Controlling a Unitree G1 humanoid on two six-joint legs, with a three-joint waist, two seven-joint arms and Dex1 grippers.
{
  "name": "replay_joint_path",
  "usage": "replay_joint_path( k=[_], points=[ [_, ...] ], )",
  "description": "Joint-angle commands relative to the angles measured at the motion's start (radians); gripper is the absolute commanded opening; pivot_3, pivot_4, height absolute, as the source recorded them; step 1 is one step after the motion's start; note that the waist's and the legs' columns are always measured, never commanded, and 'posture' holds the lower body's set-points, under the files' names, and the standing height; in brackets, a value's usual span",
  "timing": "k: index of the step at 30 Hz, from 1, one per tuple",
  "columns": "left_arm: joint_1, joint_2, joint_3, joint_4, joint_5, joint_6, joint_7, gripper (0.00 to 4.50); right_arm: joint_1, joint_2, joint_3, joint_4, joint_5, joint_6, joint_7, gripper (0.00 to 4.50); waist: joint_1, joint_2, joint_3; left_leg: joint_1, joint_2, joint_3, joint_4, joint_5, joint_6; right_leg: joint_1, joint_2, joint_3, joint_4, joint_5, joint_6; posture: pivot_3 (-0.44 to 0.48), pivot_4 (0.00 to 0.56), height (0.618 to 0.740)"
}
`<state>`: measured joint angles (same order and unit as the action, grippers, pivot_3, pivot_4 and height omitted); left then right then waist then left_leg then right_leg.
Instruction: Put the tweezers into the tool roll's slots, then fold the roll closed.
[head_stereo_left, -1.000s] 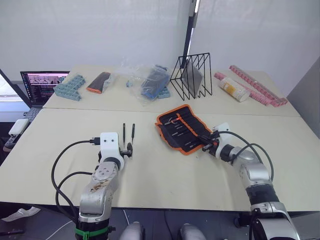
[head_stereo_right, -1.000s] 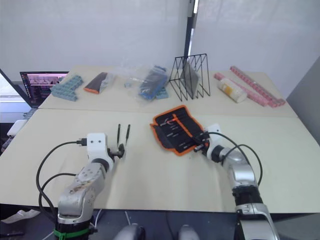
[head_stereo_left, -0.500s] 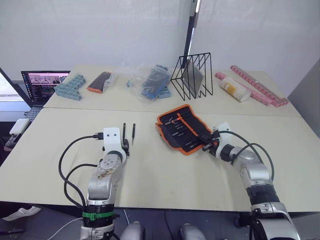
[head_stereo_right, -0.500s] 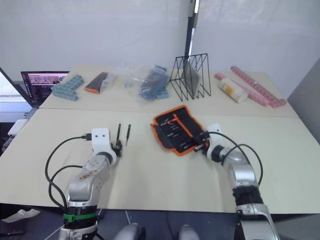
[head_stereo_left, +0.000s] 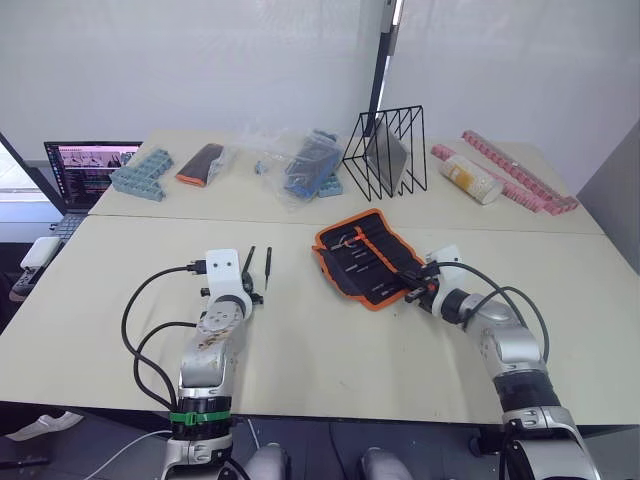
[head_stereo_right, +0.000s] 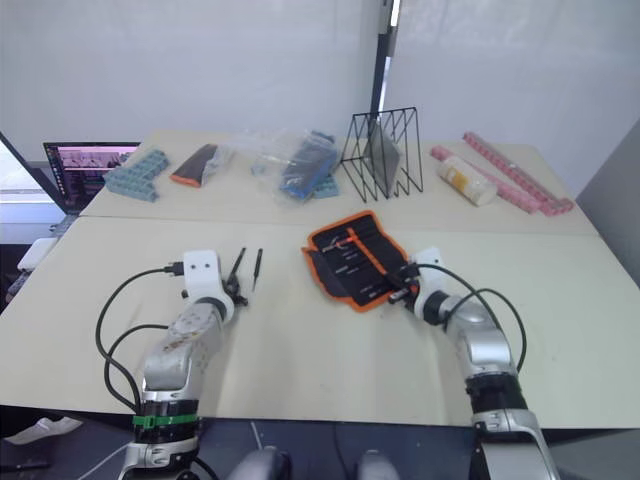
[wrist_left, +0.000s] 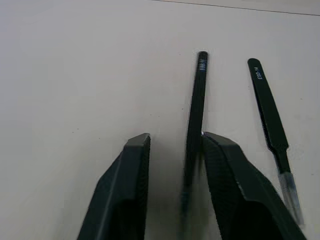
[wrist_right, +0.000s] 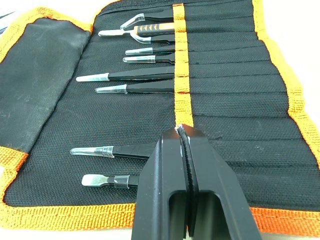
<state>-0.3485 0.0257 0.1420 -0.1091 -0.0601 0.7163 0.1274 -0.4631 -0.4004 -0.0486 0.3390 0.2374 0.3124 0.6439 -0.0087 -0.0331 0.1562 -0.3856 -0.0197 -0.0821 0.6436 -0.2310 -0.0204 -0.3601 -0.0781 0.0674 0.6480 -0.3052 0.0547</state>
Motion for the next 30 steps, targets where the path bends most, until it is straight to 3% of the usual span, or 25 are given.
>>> replay_joint_path(
  k=[1,2,9,15,19,23,30],
  points=[
    [-0.005,-0.017,-0.006,0.018,-0.014,0.0,-0.009,0.18,0.004,-0.01,-0.011,-0.004,-0.009,0.009,-0.017,0.0,0.001,0.0,0.0,0.0,0.0,0.0,0.0,0.0,0.0,0.0,0.0,0.0,0.0,0.0,0.0,0.0,0.15,0.739],
    [-0.005,-0.019,-0.002,0.017,-0.016,-0.001,-0.009,0.03,0.004,-0.011,-0.011,-0.003,-0.011,0.01,-0.017,0.0,0.002,0.0,0.0,0.0,0.0,0.0,0.0,0.0,0.0,0.0,0.0,0.0,0.0,0.0,0.0,0.0,0.15,0.739],
    [0.027,-0.01,0.028,-0.033,-0.014,-0.024,-0.005,0.03,0.007,-0.015,-0.01,-0.001,-0.012,0.008,-0.016,0.0,0.002,0.0,0.0,0.0,0.0,0.0,0.0,0.0,0.0,0.0,0.0,0.0,0.0,0.0,0.0,0.0,0.15,0.739],
    [0.039,0.056,0.036,-0.136,-0.011,-0.039,-0.038,0.03,0.007,-0.015,-0.009,0.005,-0.013,0.003,-0.014,0.0,-0.001,0.0,0.0,-0.003,0.0,0.0,0.0,0.0,0.0,-0.004,0.0,0.0,0.0,0.0,0.0,0.0,0.15,0.739],
    [0.027,0.077,0.104,-0.251,-0.13,0.069,-0.103,0.03,-0.005,-0.028,-0.021,0.038,-0.016,-0.015,-0.013,0.0,-0.001,0.0,0.0,-0.006,0.001,0.0,0.0,0.0,0.0,-0.007,0.0,0.0,0.001,0.002,0.0,0.0,0.15,0.739],
    [0.022,0.183,0.101,-0.361,-0.245,0.193,-0.246,0.03,-0.011,-0.038,-0.027,0.043,-0.012,-0.02,-0.011,0.0,-0.001,0.0,0.0,-0.006,0.0,0.0,0.0,0.0,0.0,-0.007,0.0,0.0,0.001,0.002,0.0,0.0,0.15,0.739],
    [-0.057,0.389,0.003,-0.407,-0.375,0.343,-0.453,0.03,0.007,-0.036,-0.042,-0.016,0.027,-0.024,0.011,0.0,-0.001,0.002,0.001,-0.006,0.0,0.0,0.0,0.0,0.0,-0.008,0.0,0.0,0.001,0.002,0.0,0.0,0.15,0.739]
  ],
)
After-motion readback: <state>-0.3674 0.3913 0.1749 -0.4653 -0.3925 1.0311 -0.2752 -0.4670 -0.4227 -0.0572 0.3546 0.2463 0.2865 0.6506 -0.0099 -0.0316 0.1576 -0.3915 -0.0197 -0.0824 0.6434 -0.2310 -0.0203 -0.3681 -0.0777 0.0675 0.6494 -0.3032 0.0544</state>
